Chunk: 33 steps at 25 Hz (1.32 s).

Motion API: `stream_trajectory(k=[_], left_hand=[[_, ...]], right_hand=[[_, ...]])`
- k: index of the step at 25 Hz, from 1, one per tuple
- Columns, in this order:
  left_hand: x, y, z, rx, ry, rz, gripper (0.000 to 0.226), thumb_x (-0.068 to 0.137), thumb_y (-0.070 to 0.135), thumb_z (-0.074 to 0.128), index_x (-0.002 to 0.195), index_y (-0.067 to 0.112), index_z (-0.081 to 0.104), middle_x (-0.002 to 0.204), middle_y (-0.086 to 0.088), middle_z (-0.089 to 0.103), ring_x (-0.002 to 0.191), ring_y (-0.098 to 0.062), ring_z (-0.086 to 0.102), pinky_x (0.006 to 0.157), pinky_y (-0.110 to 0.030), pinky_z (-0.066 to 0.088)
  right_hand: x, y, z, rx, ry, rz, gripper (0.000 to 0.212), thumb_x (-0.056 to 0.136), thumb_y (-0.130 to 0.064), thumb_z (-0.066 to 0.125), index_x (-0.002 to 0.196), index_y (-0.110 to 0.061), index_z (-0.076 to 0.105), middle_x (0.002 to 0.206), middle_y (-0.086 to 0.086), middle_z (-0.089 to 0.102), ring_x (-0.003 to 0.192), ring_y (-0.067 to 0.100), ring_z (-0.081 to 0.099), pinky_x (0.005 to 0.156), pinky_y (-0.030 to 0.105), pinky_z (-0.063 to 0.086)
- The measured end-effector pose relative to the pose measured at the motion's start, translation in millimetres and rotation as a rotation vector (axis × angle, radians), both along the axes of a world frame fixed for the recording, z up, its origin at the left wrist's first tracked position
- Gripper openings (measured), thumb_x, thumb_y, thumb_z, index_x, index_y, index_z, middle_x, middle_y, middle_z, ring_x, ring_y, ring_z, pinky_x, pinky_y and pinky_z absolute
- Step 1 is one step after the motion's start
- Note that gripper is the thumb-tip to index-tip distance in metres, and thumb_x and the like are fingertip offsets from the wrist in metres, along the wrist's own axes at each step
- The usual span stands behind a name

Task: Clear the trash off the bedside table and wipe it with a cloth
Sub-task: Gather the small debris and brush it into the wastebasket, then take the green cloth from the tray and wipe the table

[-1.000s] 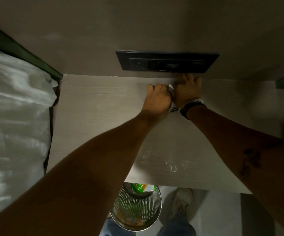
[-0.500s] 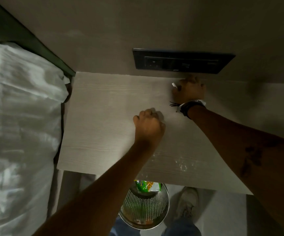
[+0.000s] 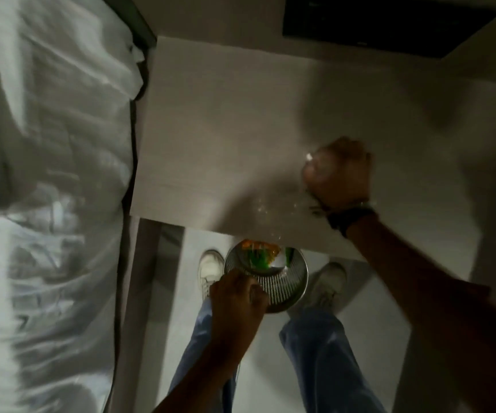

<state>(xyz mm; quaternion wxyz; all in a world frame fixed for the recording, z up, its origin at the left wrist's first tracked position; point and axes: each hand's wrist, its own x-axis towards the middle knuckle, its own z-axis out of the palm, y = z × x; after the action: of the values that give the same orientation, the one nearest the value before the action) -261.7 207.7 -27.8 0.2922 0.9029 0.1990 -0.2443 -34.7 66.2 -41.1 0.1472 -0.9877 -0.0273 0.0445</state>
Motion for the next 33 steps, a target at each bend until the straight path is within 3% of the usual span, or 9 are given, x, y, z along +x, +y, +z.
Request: stream_trajectory(k=[3, 6, 9, 14, 19, 24, 27, 30, 33], left_hand=[[-20.8, 3.9, -19.9, -0.103, 0.089, 0.169, 0.013, 0.090, 0.017, 0.065, 0.097, 0.008, 0.070, 0.097, -0.010, 0.072, 0.089, -0.027, 0.068, 0.083, -0.040, 0.057], [-19.1, 8.2, -27.0, -0.223, 0.075, 0.221, 0.022, 0.090, 0.015, 0.065, 0.112, 0.010, 0.066, 0.109, -0.008, 0.070, 0.101, -0.024, 0.066, 0.087, -0.030, 0.053], [-15.2, 28.4, -6.9, -0.243, -0.091, 0.163, 0.028, 0.088, 0.023, 0.064, 0.109, 0.005, 0.066, 0.104, -0.011, 0.072, 0.097, -0.023, 0.068, 0.087, -0.040, 0.058], [-0.1, 86.9, 74.4, 0.047, -0.578, -0.006, 0.038, 0.090, 0.025, 0.055, 0.125, 0.012, 0.062, 0.135, -0.009, 0.058, 0.126, -0.019, 0.049, 0.109, -0.035, 0.039], [69.2, 215.2, 168.5, 0.268, -0.916, 0.263, 0.032, 0.094, 0.022, 0.049, 0.123, 0.015, 0.057, 0.133, -0.009, 0.053, 0.123, -0.021, 0.050, 0.106, -0.030, 0.037], [124.9, 372.7, 190.6, 0.226, -0.377, 0.791, 0.045, 0.089, 0.023, 0.062, 0.128, 0.003, 0.054, 0.131, -0.018, 0.049, 0.118, -0.035, 0.053, 0.098, -0.042, 0.046], [139.0, 407.5, 165.0, 0.169, 0.044, 0.626, 0.052, 0.082, 0.039, 0.067, 0.115, 0.000, 0.060, 0.118, -0.017, 0.063, 0.109, -0.034, 0.061, 0.092, -0.041, 0.054], [143.9, 413.4, 150.9, 0.013, -0.047, 0.623, 0.028, 0.077, 0.032, 0.072, 0.076, 0.005, 0.061, 0.070, -0.006, 0.065, 0.075, -0.027, 0.069, 0.053, -0.027, 0.049], [145.7, 401.7, 166.2, -0.098, -0.281, 0.739, 0.025, 0.068, 0.030, 0.076, 0.062, 0.016, 0.057, 0.055, 0.004, 0.057, 0.048, -0.010, 0.055, 0.041, -0.020, 0.042]], right_hand=[[-125.8, 15.7, 9.4, 0.102, 0.091, 0.128, 0.017, 0.076, -0.028, 0.059, 0.066, -0.015, 0.061, 0.078, 0.008, 0.064, 0.081, 0.031, 0.059, 0.075, 0.040, 0.041], [-197.5, 23.4, 0.7, -0.049, 0.354, 0.089, 0.026, 0.080, -0.037, 0.061, 0.094, -0.015, 0.067, 0.110, 0.008, 0.066, 0.103, 0.032, 0.058, 0.087, 0.044, 0.041], [-194.4, 42.9, 7.5, -0.075, 0.460, 0.112, 0.041, 0.085, -0.042, 0.054, 0.115, -0.015, 0.060, 0.133, 0.013, 0.054, 0.122, 0.034, 0.048, 0.099, 0.048, 0.037], [-137.3, 98.2, 85.6, 0.044, 0.189, 0.351, 0.045, 0.082, -0.030, 0.061, 0.121, -0.009, 0.060, 0.144, 0.020, 0.047, 0.128, 0.037, 0.047, 0.102, 0.050, 0.039], [-68.5, 229.8, 180.6, 0.328, -0.150, 0.587, 0.053, 0.081, -0.030, 0.061, 0.128, -0.008, 0.049, 0.143, 0.027, 0.043, 0.124, 0.040, 0.048, 0.098, 0.050, 0.045], [-32.6, 396.2, 204.9, 0.106, 0.004, 0.866, 0.063, 0.087, -0.034, 0.058, 0.143, -0.018, 0.034, 0.160, 0.012, 0.017, 0.145, 0.029, 0.021, 0.116, 0.053, 0.022], [-18.7, 430.6, 181.1, -0.061, -0.007, 0.903, 0.055, 0.090, -0.030, 0.053, 0.141, -0.015, 0.037, 0.159, 0.013, 0.019, 0.146, 0.031, 0.016, 0.119, 0.053, 0.015], [-14.4, 436.2, 173.8, 0.108, 0.005, 0.827, 0.046, 0.087, -0.017, 0.054, 0.131, -0.002, 0.050, 0.151, 0.024, 0.035, 0.139, 0.038, 0.032, 0.115, 0.050, 0.027], [-16.3, 423.5, 183.5, 0.375, 0.139, 0.617, 0.043, 0.092, -0.018, 0.047, 0.129, 0.002, 0.051, 0.146, 0.027, 0.040, 0.133, 0.039, 0.040, 0.111, 0.047, 0.035]])
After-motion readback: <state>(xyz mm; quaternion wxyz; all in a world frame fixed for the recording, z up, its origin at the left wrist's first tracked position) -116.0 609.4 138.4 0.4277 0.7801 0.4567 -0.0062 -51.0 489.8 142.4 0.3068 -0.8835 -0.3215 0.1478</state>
